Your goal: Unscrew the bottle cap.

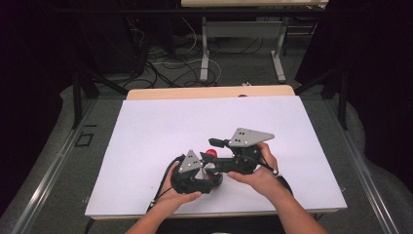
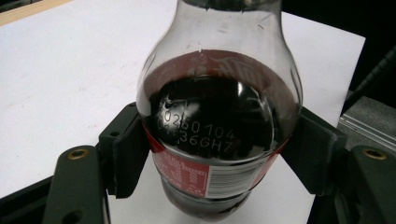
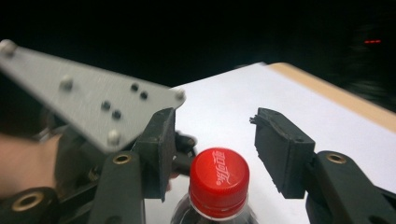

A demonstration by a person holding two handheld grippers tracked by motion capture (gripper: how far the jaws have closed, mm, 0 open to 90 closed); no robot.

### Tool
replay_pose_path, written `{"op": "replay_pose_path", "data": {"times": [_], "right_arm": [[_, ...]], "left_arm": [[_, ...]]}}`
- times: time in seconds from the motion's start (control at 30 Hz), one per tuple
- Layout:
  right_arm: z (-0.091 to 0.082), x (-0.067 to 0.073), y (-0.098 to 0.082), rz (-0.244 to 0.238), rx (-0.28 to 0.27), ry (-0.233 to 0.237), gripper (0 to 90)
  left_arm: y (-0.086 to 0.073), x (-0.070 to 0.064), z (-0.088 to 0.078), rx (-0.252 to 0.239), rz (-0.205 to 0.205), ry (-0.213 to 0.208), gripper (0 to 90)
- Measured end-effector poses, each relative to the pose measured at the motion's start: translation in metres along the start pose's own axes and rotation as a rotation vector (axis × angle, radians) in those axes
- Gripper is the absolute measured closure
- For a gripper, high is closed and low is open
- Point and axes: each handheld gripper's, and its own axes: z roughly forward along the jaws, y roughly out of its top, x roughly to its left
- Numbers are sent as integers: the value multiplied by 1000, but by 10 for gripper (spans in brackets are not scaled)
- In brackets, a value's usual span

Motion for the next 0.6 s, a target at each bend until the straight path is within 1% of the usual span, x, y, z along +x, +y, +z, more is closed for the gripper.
{"op": "replay_pose_path", "data": {"times": [0.03,0.07,0.1,0.13,0.2,0.23,0.27,0.3,0.33,0.37,0.4,0.43,0.47,0.5,0.53,0.6], "right_arm": [[0,0,0,0,0,0,486],[0,7,-1,45,0,-67,500],[0,7,-1,45,0,-67,500],[2,14,-4,61,16,-136,515],[5,19,-6,70,26,-183,529],[7,21,-7,79,23,-200,534],[9,21,-8,71,19,-209,545],[9,21,-8,71,19,-209,545],[10,22,-8,65,29,-228,561],[12,23,-9,69,24,-245,566],[12,23,-9,60,25,-245,587],[12,23,-9,66,30,-233,609],[12,22,-10,53,21,-220,612],[11,21,-10,60,20,-209,613],[10,19,-10,54,22,-188,614],[9,13,-10,29,16,-129,616]], "left_arm": [[0,-1,1,-9,-13,-5,303],[0,-1,1,-9,-15,-4,303],[0,-1,1,-6,-14,-1,303],[0,-1,0,-5,-14,4,303],[-1,-2,0,-5,-16,7,303],[-1,-2,1,-4,-16,6,303],[-1,-2,1,-2,-15,6,303],[-1,-3,1,2,-19,9,303],[-1,-3,0,2,-17,12,303],[-1,-3,0,3,-19,9,303],[-1,-2,0,11,-10,8,303],[-1,-2,-1,12,-7,9,303],[0,-1,-1,12,-7,8,303],[0,-1,-1,10,-4,12,303],[0,-1,-1,7,-4,7,303],[1,-2,-1,8,-3,9,304]]}}
